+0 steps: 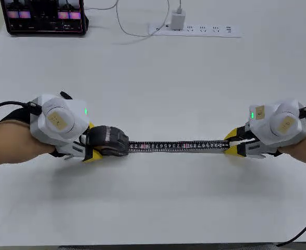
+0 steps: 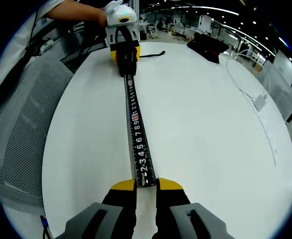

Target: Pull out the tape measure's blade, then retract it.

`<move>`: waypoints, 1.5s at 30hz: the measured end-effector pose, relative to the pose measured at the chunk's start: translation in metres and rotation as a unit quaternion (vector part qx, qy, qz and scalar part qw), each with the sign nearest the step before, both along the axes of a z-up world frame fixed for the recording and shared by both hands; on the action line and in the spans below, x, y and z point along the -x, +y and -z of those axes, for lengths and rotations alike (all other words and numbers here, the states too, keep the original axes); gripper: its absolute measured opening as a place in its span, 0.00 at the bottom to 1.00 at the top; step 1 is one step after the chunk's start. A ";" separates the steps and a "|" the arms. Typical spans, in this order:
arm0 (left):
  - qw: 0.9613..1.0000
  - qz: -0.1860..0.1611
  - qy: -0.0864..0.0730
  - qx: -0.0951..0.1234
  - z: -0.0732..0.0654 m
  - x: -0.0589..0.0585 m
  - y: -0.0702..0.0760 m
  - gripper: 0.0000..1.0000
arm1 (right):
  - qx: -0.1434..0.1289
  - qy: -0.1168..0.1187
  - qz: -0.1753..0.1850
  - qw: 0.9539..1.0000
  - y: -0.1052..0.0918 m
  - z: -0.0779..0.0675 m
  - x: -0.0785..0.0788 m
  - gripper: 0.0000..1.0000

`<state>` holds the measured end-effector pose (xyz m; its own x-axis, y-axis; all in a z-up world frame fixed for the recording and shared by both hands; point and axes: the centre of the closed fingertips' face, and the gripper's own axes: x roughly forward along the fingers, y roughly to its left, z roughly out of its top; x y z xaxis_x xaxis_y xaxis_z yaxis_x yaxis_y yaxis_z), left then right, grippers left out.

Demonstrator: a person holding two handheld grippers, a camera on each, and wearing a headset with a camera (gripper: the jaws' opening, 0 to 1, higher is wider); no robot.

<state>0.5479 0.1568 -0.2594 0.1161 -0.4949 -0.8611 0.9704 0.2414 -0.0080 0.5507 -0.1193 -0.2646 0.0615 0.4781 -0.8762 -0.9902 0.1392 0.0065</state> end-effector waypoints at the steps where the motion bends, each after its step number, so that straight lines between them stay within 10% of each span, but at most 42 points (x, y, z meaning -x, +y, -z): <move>1: 1.000 0.000 0.000 -0.001 0.000 0.000 0.000 0.29 | 0.001 0.000 -0.002 1.000 0.000 0.000 0.000 0.10; 45: 1.000 -0.012 -0.013 -0.011 -0.010 -0.005 0.000 0.38 | -0.006 -0.004 0.023 1.000 0.005 -0.011 -0.002 0.23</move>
<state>0.5528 0.1572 -0.2496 0.1509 -0.4733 -0.8679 0.9639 0.2652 0.0230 0.5531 -0.1148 -0.2540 0.0899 0.4844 -0.8702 -0.9828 0.1844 0.0011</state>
